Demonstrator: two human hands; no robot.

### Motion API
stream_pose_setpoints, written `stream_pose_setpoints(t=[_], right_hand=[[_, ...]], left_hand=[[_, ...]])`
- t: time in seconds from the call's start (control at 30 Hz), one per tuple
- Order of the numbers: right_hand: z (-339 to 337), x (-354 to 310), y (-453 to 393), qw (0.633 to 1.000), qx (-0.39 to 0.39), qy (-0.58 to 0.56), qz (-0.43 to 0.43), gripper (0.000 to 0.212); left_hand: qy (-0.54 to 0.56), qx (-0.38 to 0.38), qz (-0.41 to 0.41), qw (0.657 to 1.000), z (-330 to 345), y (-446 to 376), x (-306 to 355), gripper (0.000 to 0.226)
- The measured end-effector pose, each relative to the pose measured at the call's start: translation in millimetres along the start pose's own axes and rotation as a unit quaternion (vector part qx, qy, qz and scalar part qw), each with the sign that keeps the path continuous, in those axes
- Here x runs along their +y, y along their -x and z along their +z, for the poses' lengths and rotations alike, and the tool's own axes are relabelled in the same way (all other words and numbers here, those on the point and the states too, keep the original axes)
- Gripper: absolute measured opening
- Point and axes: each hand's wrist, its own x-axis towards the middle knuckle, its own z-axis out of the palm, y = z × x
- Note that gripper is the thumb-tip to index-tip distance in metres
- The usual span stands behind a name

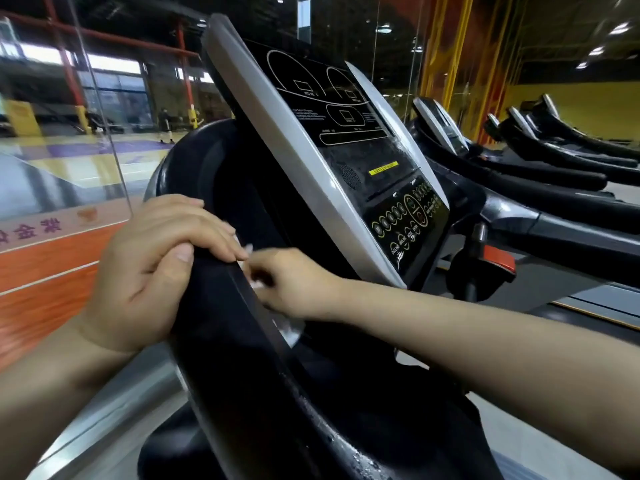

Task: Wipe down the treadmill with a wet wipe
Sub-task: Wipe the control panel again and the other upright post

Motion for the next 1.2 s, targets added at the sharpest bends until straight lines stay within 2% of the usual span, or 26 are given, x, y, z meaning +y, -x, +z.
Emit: stream_pose_setpoints(t=[0.1, 0.2, 0.27, 0.3, 0.37, 0.4, 0.47, 0.5, 0.53, 0.57, 0.6, 0.63, 0.67, 0.7, 0.73, 0.8, 0.87, 0.9, 0.93, 0.97, 1.03, 1.1, 1.13, 1.2], right_hand=[[-12, 3, -64, 0.984, 0.159, 0.076, -0.001, 0.017], [-18, -1, -93, 0.946, 0.225, 0.223, 0.073, 0.032], [-12, 5, -76, 0.929, 0.154, 0.326, 0.089, 0.037], [-5, 12, -62, 0.932, 0.104, 0.335, 0.094, 0.039], [14, 31, -31, 0.934, -0.092, 0.326, 0.118, 0.047], [22, 36, -18, 0.915, -0.194, 0.332, 0.124, 0.056], [25, 39, 4, 0.839, -0.353, 0.402, 0.102, 0.07], [18, 32, 11, 0.808, -0.391, 0.435, 0.072, 0.071], [7, 21, 14, 0.802, -0.4, 0.441, 0.053, 0.067], [-3, 8, 10, 0.818, -0.371, 0.439, 0.043, 0.061], [-15, -6, 3, 0.864, -0.306, 0.395, 0.058, 0.053], [-18, -10, -14, 0.904, -0.225, 0.359, 0.053, 0.043], [-22, -18, -32, 0.923, -0.127, 0.361, 0.037, 0.035], [-19, -19, -54, 0.915, -0.049, 0.4, 0.021, 0.034], [-19, -18, -70, 0.902, -0.009, 0.431, 0.017, 0.038], [-17, -6, -73, 0.896, -0.004, 0.442, 0.051, 0.05], [-17, 0, -55, 0.902, 0.012, 0.422, 0.087, 0.045], [-8, 10, -46, 0.917, -0.018, 0.387, 0.091, 0.043], [-4, 14, -28, 0.936, -0.091, 0.325, 0.102, 0.043], [-1, 17, -10, 0.934, -0.17, 0.285, 0.13, 0.043], [-3, 21, 31, 0.9, -0.283, 0.298, 0.144, 0.041], [-8, 29, 63, 0.874, -0.328, 0.334, 0.134, 0.038], [-15, 34, 76, 0.874, -0.339, 0.33, 0.116, 0.036], [-34, 43, 98, 0.899, -0.328, 0.253, 0.142, 0.027]], left_hand=[[-0.004, -0.01, -0.001, 1.0, -1, -1, 1, 0.035], [-0.01, -0.013, -0.006, 1.0, -1, -2, 1, 0.035], [-0.011, -0.016, -0.006, 1.0, -2, -1, 1, 0.035], [-0.011, -0.016, -0.008, 1.0, -2, -1, 1, 0.035], [-0.012, -0.012, -0.01, 1.0, -2, -1, 1, 0.035], [-0.013, -0.009, -0.011, 1.0, -2, -1, 1, 0.035], [-0.011, -0.007, -0.011, 1.0, -2, -1, 1, 0.035], [-0.01, -0.007, -0.012, 1.0, -2, -1, 2, 0.035], [-0.01, -0.005, -0.012, 1.0, -2, -1, 2, 0.035], [-0.011, -0.003, -0.01, 1.0, -2, -1, 1, 0.035], [-0.01, -0.003, -0.008, 1.0, -1, -1, 1, 0.035], [-0.009, -0.004, -0.006, 1.0, -1, -1, 1, 0.036], [-0.008, -0.005, -0.002, 1.0, -1, -1, 1, 0.036], [-0.007, -0.005, 0.001, 1.0, 0, -1, 0, 0.037], [-0.007, -0.005, 0.001, 1.0, -1, -1, 0, 0.037], [-0.007, -0.008, -0.001, 1.0, -1, -1, 0, 0.037], [-0.009, -0.007, 0.002, 1.0, -1, -1, 0, 0.037], [-0.011, -0.008, 0.002, 1.0, -1, -1, -1, 0.036], [-0.011, -0.009, 0.001, 1.0, -2, 0, -1, 0.036], [-0.011, -0.009, -0.001, 1.0, -2, 0, -1, 0.036], [-0.011, -0.008, -0.006, 1.0, -2, 1, -1, 0.037], [-0.014, -0.008, -0.007, 1.0, -2, 2, -1, 0.037], [-0.015, -0.009, -0.007, 1.0, -2, 1, -1, 0.037], [-0.011, -0.012, -0.006, 1.0, -2, 1, -2, 0.036]])
